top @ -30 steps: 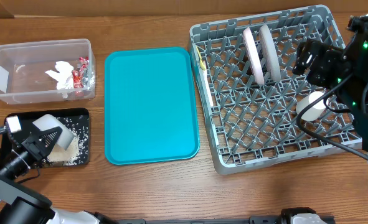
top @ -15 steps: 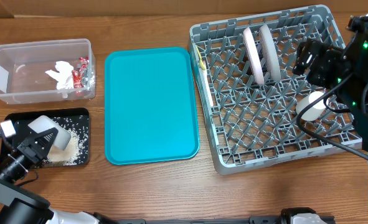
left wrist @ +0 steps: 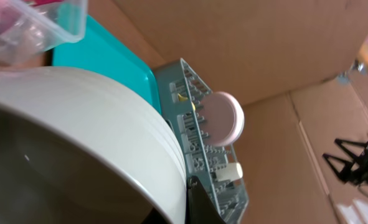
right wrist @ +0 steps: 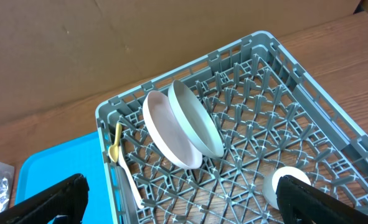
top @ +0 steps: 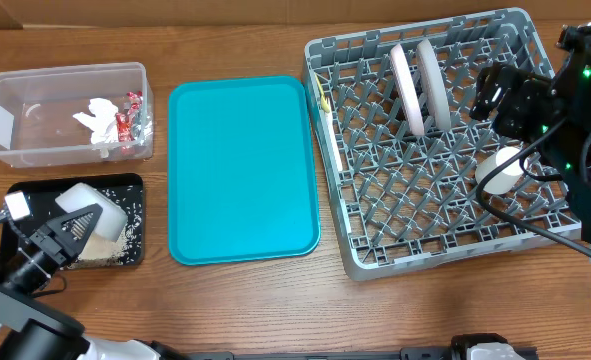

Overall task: Sort waste into correct bins and load items into the dishwasher rack
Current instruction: 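Tilt the bowl to pour the rice onto the black tray, then carry the emptied bowl over the teal tray to the rack's left edge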

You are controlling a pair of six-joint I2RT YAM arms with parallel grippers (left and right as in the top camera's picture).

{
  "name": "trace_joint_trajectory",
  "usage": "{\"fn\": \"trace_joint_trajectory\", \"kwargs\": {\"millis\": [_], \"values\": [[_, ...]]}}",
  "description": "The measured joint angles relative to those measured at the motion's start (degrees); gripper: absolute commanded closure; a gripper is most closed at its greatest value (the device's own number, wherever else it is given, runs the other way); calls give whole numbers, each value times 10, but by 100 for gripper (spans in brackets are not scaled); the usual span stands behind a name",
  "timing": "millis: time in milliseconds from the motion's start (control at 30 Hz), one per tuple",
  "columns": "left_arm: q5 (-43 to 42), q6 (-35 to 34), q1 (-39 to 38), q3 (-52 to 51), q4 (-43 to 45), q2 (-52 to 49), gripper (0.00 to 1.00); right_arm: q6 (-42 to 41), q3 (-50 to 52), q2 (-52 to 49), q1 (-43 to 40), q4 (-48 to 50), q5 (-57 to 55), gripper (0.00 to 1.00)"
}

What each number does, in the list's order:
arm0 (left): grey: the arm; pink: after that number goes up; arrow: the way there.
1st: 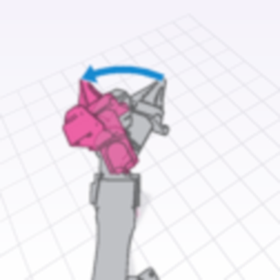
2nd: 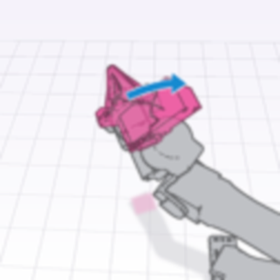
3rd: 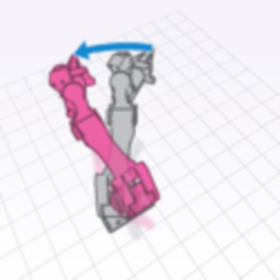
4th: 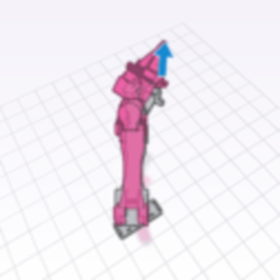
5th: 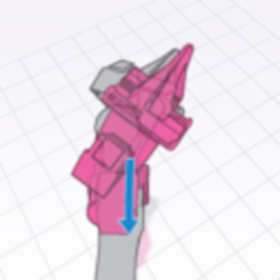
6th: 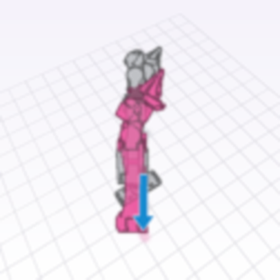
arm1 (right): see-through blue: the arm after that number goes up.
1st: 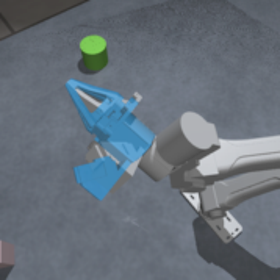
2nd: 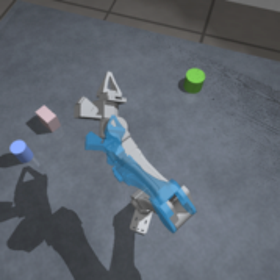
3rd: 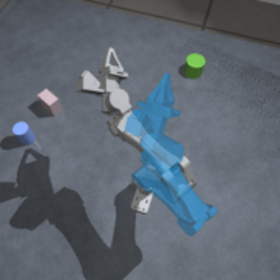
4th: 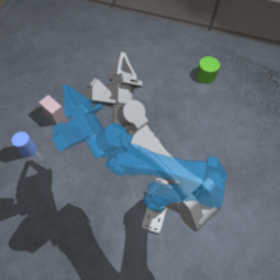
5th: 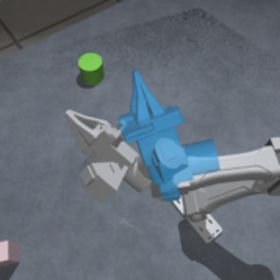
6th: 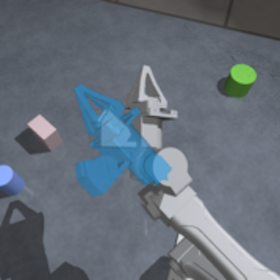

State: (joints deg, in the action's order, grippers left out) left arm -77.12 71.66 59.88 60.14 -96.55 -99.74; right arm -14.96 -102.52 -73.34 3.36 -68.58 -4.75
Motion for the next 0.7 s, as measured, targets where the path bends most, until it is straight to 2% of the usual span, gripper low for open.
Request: {"fn": "trace_joint_trajectory", "kwargs": {"millis": [133, 300, 533, 600, 667, 700], "values": [[-5, 14, -38, 2, -1, 48, 96, 0, 0, 0, 0, 0, 0, 0], [-5, 5, -131, 48, -2, 109, 96, 0, 0, 0, 0, 0, 0, 0], [13, -55, -333, 190, 15, 121, 96, 0, 0, 0, 0, 0, 0, 0], [30, -120, -382, 233, 95, 124, 96, 0, 0, 0, 0, 0, 0, 0], [75, -223, -426, 277, 205, 125, 96, 0, 0, 0, 0, 1, 0, 0], [113, -297, -447, 295, 269, 126, 96, 0, 0, 0, 0, 0, 0, 0]]}}
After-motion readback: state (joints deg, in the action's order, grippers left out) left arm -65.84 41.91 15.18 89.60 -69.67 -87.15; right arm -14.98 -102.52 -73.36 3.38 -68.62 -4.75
